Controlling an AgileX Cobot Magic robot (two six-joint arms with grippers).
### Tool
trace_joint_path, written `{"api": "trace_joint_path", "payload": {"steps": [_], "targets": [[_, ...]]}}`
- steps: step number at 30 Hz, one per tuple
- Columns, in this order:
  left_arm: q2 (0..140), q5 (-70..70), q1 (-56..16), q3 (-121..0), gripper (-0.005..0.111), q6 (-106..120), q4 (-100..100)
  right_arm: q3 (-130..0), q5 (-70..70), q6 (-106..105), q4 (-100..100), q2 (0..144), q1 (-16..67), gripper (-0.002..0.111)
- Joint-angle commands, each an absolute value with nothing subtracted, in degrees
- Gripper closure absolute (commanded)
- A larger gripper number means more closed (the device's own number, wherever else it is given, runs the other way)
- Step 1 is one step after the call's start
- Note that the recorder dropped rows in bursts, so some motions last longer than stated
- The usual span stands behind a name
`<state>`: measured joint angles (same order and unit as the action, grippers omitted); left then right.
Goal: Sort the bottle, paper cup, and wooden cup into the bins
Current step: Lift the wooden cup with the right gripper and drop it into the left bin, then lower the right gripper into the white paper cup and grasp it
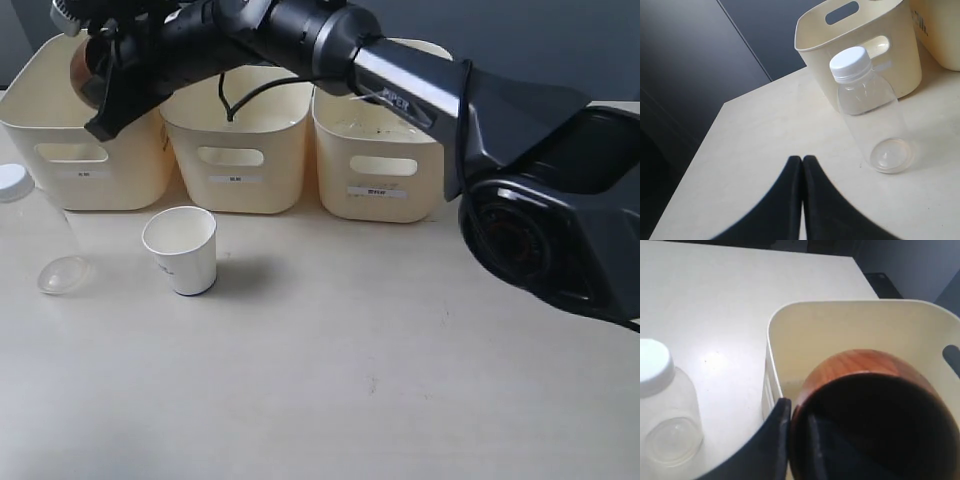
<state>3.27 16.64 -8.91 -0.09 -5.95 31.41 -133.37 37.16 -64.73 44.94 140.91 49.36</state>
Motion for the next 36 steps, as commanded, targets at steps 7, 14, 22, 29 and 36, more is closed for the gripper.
{"api": "trace_joint_path", "payload": {"steps": [7, 14, 22, 29, 36], "targets": [[3.1, 16.5, -9.2, 0.0, 0.107, -6.3, 31.2, -134.5, 36.2, -64.7, 44.9, 142.5, 49.4, 0.093], [3.1, 16.5, -9.2, 0.0, 0.107, -6.3, 31.2, -134.6, 36.3, -64.4, 44.5, 140.2, 49.4, 0.073], [3.1, 16.5, -9.2, 0.0, 0.107, -6.3, 31.2, -134.6, 67.8, -52.3, 26.0, 127.9, 51.2, 0.073], [3.1, 16.3, -9.2, 0.0, 0.107, -6.3, 31.2, -128.3, 70.0, -45.5, 19.2, 128.5, 55.4, 0.067], [3.1, 16.3, -9.2, 0.0, 0.107, -6.3, 31.2, -119.4, 70.0, -45.6, 18.6, 128.5, 57.2, 0.063]]}}
